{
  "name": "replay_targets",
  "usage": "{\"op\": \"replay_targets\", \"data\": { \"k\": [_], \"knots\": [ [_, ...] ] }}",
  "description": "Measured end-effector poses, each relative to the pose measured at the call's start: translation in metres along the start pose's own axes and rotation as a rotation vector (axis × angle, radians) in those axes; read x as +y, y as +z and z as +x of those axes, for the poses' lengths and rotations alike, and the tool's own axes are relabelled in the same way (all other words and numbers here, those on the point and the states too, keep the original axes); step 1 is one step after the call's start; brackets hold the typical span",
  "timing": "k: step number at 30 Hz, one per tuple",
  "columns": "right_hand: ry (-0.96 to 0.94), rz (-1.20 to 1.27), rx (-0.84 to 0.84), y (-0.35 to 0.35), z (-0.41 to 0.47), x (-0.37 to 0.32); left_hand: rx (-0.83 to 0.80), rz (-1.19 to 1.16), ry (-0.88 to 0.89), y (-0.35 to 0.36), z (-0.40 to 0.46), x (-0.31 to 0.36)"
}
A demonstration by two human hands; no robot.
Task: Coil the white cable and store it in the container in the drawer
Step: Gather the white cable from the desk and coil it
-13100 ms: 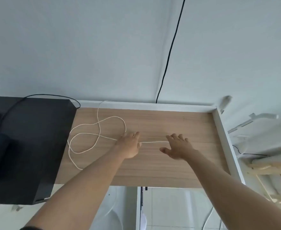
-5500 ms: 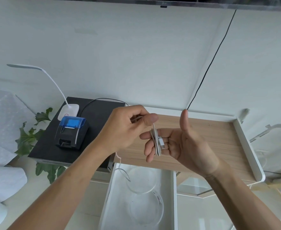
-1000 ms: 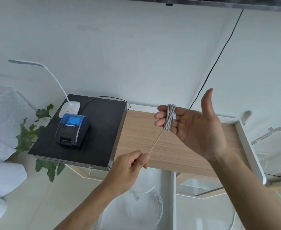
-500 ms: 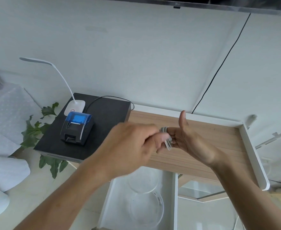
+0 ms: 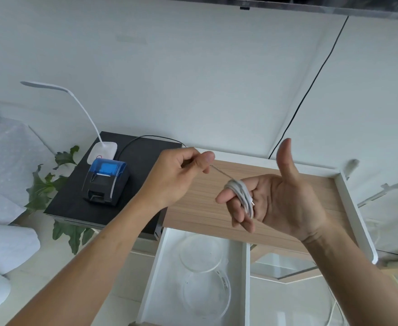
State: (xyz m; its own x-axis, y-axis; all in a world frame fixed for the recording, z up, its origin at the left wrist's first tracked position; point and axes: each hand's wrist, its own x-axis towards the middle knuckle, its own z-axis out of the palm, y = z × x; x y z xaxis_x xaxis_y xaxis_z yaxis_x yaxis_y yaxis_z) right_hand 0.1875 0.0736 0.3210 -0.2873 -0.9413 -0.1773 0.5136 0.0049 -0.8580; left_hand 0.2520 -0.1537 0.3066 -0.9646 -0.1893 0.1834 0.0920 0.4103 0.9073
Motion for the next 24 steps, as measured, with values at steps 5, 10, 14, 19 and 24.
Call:
{"op": "replay_targets", "data": {
  "k": [5, 10, 14, 19, 24],
  "knots": [
    [-0.095, 0.174, 0.018, -0.002, -0.003, 0.001, 0.017, -0.103, -0.108, 0.016, -0.022, -0.029],
    [-0.187, 0.332, 0.089, -0.011, 0.002, 0.004, 0.010, -0.129, -0.221, 0.035, -0.046, -0.048],
    [-0.232, 0.378, 0.193, -0.016, 0.008, 0.008, -0.010, -0.148, -0.276, 0.051, -0.059, -0.051],
    [-0.275, 0.286, 0.352, -0.016, 0.018, 0.006, -0.126, -0.212, -0.310, 0.065, -0.078, -0.042],
    [-0.162, -0.011, 0.496, -0.026, 0.024, 0.005, -0.239, -0.037, -0.273, 0.063, -0.097, -0.020]
  ]
}}
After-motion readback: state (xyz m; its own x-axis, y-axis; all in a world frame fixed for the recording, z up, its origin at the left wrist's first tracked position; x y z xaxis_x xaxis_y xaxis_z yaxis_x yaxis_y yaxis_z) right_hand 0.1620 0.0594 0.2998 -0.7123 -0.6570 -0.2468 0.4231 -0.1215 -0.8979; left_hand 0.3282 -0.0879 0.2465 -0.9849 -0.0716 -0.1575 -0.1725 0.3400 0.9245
